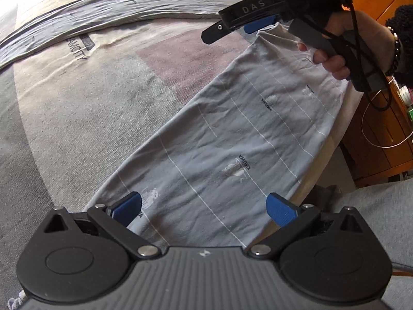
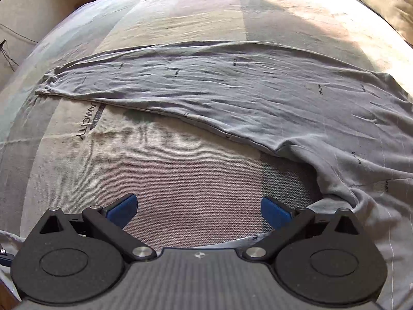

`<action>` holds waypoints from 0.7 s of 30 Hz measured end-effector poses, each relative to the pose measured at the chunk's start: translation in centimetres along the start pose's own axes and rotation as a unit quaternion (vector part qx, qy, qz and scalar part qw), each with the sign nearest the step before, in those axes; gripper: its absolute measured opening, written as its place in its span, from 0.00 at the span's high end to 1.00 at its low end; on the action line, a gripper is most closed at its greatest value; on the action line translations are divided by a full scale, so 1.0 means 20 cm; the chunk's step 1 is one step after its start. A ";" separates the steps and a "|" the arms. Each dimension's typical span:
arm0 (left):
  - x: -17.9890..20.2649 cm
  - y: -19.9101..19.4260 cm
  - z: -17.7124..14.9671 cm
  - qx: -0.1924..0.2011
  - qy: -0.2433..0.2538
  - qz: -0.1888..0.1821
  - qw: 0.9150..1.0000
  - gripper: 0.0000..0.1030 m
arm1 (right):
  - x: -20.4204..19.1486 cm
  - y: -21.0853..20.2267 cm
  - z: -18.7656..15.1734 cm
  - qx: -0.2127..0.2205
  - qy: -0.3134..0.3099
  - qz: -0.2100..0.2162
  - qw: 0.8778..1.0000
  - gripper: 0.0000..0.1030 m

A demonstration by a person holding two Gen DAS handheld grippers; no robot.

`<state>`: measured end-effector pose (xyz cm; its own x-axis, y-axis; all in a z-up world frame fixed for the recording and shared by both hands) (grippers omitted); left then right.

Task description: Fold clothes

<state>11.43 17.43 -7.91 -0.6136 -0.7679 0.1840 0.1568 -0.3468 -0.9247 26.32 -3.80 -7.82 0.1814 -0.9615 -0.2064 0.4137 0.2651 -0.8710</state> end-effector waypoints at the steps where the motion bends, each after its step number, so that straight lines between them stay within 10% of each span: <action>1: 0.00 -0.01 -0.01 0.001 0.008 0.006 1.000 0.01 | -0.01 -0.03 -0.01 0.002 -0.014 -0.004 1.000 0.00; 11: 0.06 0.00 -0.17 -0.007 0.075 0.011 0.997 0.01 | 0.08 -0.12 -0.26 -0.070 -0.091 -0.030 0.993 0.00; 21: -0.23 -0.11 -0.47 -0.093 -0.002 0.009 0.996 0.01 | 0.07 -0.03 -0.26 -0.102 -0.068 -0.048 0.991 0.00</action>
<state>6.67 26.84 -9.85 -0.6095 -0.7750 0.1671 0.0220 -0.2272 -0.9736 21.60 -5.65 -9.90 0.2742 -0.9593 -0.0678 0.2477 0.1385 -0.9589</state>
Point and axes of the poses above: each gripper's, at about its wrist camera, not at the fingertips, and y roughly the way its jaws point, x to its right, z to its top, the point moved 2 cm from there along y, roughly the way its jaws point, and after that the axes turned 4 degrees about y, right-handed, at the moved point
